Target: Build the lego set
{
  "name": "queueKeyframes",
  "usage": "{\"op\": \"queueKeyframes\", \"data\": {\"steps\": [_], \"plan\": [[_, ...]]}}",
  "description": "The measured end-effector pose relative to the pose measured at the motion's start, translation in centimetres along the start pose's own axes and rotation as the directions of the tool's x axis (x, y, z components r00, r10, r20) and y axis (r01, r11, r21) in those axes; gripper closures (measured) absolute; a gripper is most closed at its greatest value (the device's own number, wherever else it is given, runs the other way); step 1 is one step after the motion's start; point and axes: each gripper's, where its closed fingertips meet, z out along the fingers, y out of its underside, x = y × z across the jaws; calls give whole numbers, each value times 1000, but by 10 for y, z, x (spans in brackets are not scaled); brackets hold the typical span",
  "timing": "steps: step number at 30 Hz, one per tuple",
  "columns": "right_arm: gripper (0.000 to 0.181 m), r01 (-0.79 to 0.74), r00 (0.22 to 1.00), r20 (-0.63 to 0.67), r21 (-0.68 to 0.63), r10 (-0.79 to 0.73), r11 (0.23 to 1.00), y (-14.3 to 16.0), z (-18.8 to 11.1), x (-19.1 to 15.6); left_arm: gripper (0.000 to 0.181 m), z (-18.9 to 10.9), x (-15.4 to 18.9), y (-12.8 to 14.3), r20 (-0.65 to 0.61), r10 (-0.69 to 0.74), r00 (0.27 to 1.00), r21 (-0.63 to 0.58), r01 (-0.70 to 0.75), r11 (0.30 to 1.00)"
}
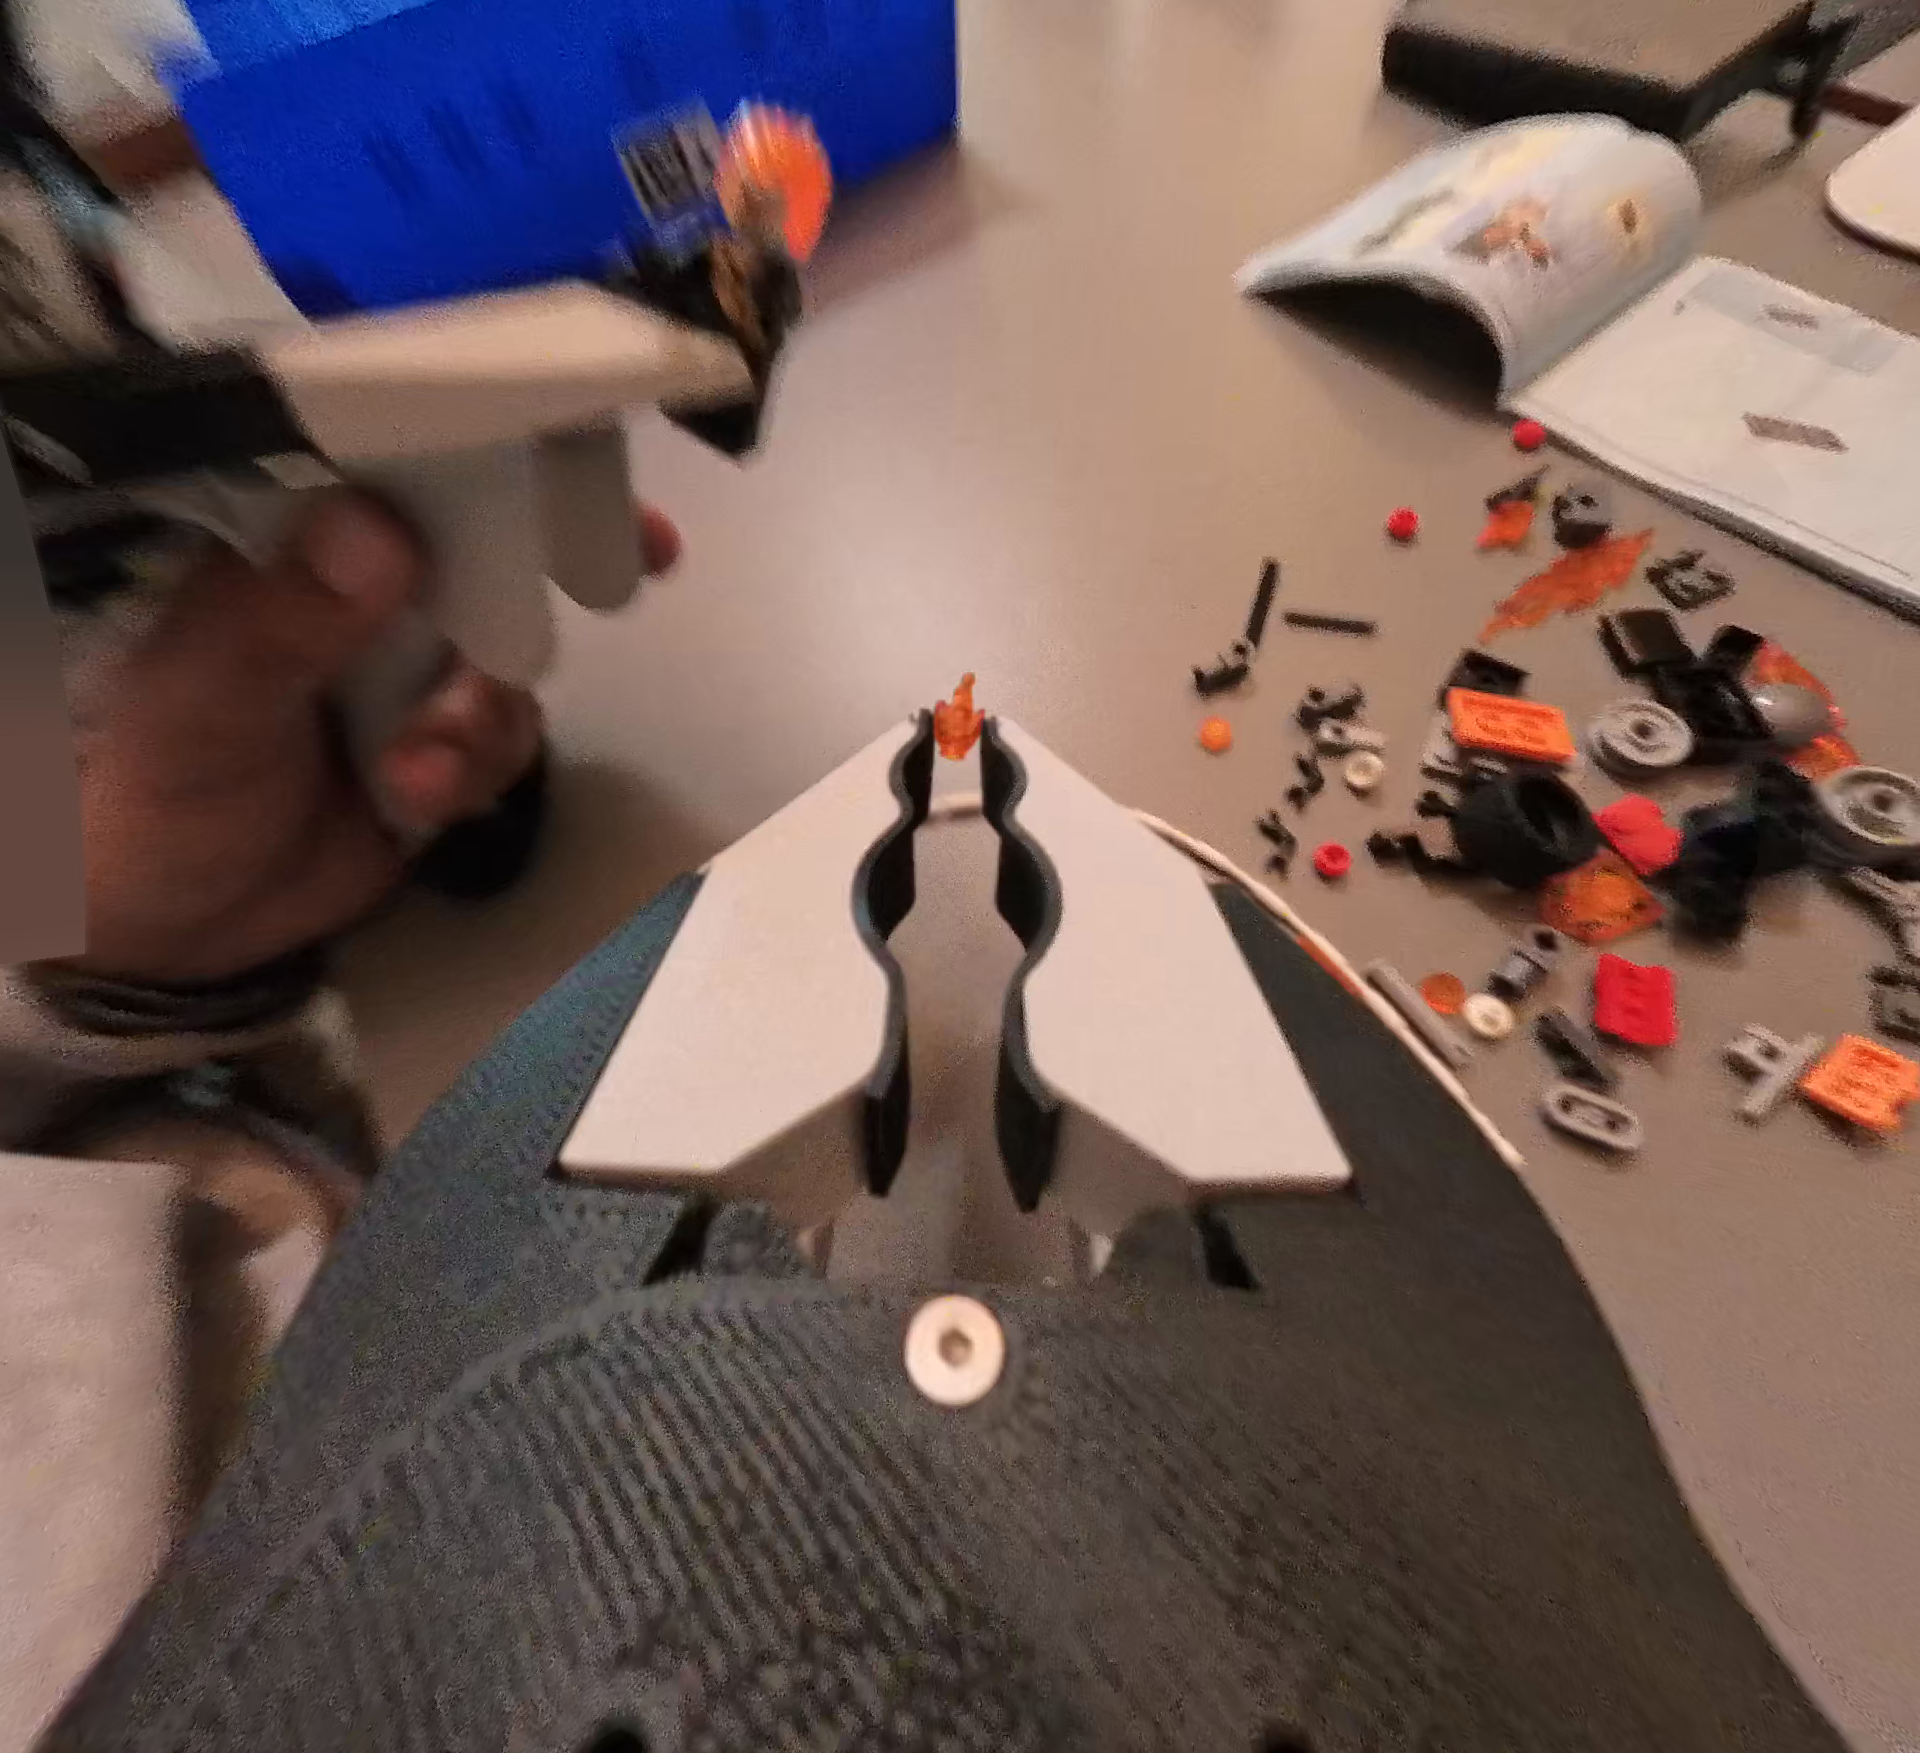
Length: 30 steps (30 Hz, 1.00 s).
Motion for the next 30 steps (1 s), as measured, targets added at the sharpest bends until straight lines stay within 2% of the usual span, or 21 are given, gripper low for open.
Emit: {"op": "queueKeyframes", "data": {"steps": [1,4,6,12,16,30], "plan": [[174,-61,997,54,65,58,996,-12,-8,-5,177,0,2,1,2,25,1000,-5,-25,1000],[174,-256,952,223,213,209,943,-45,-36,-14,177,1,9,4,12,126,992,-27,-126,992],[174,-334,917,306,241,255,911,-55,-47,-18,177,3,14,7,16,202,979,-46,-201,978],[175,-374,869,429,243,247,895,-53,-51,-34,177,4,28,10,14,373,928,-59,-372,926],[175,-383,864,444,271,239,883,-53,-55,-33,177,3,33,11,0,427,904,-47,-426,903],[175,-404,845,471,253,253,879,-49,-56,-32,177,4,45,13,-47,465,884,-33,-467,884]]}}
